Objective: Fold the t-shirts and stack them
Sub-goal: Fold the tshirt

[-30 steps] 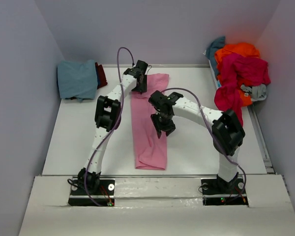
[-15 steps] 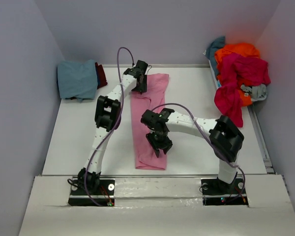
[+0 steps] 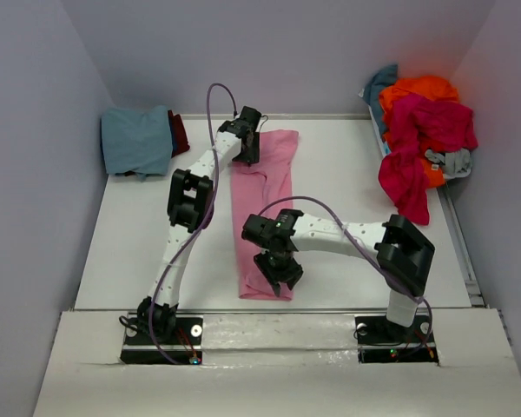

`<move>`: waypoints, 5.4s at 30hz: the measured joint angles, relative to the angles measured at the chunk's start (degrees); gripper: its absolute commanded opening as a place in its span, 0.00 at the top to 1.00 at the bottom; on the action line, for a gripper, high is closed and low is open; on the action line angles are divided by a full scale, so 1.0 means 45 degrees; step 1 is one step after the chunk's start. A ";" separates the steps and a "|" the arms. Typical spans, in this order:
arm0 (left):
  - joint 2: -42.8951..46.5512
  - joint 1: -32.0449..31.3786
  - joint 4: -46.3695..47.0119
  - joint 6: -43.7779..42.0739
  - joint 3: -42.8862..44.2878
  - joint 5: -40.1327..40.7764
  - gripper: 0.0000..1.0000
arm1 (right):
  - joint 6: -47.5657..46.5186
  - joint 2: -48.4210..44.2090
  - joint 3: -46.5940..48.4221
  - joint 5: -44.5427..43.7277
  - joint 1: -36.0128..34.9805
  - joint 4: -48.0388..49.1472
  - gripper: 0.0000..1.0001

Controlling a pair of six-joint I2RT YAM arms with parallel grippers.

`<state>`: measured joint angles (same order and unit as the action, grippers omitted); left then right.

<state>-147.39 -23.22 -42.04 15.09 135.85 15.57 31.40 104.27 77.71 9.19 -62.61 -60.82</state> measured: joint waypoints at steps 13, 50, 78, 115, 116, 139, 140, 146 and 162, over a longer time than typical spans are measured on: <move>0.0010 0.0000 0.0097 0.0000 -0.0117 0.0010 0.15 | 0.0549 0.0345 -0.0976 -0.0486 -0.0097 0.1117 0.50; 0.0330 -0.0005 0.0602 0.0005 -0.0782 0.0044 0.15 | 0.2909 -0.1127 -0.3439 -0.2113 -0.0102 0.2171 0.76; 0.0393 0.0000 0.0714 0.0005 -0.0923 0.0058 0.15 | 0.2691 0.0500 0.1248 -0.3104 -0.0335 0.0466 0.58; 0.0393 0.0010 0.0714 0.0000 -0.0923 0.0015 0.15 | 0.1549 0.2895 0.3939 -0.2327 -0.0899 -0.0413 0.58; 0.0393 0.0010 0.0714 0.0005 -0.0923 0.0010 0.15 | 0.1549 0.2953 0.3939 -0.2317 -0.0933 -0.0413 0.58; 0.0393 0.0019 0.0733 0.0005 -0.0947 -0.0010 0.15 | 0.1914 0.2856 0.3079 -0.2574 -0.1132 -0.0447 0.93; 0.0393 0.0024 0.0738 0.0005 -0.0952 -0.0019 0.15 | 0.2040 0.2618 0.2866 -0.2691 -0.1132 -0.0427 0.93; 0.0437 0.0039 0.0801 0.0005 -0.1030 -0.0063 0.15 | 0.2963 0.0345 0.1792 -0.3429 -0.1146 -0.0738 0.93; 0.0529 0.0117 0.0918 0.0005 -0.1219 -0.0131 0.15 | 0.5532 -0.3011 -0.0398 -0.4736 -0.1180 -0.2210 0.93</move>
<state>-145.01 -22.70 -37.91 15.11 130.37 14.98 56.29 90.72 75.92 -12.12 -67.92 -70.76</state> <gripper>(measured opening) 0.852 0.076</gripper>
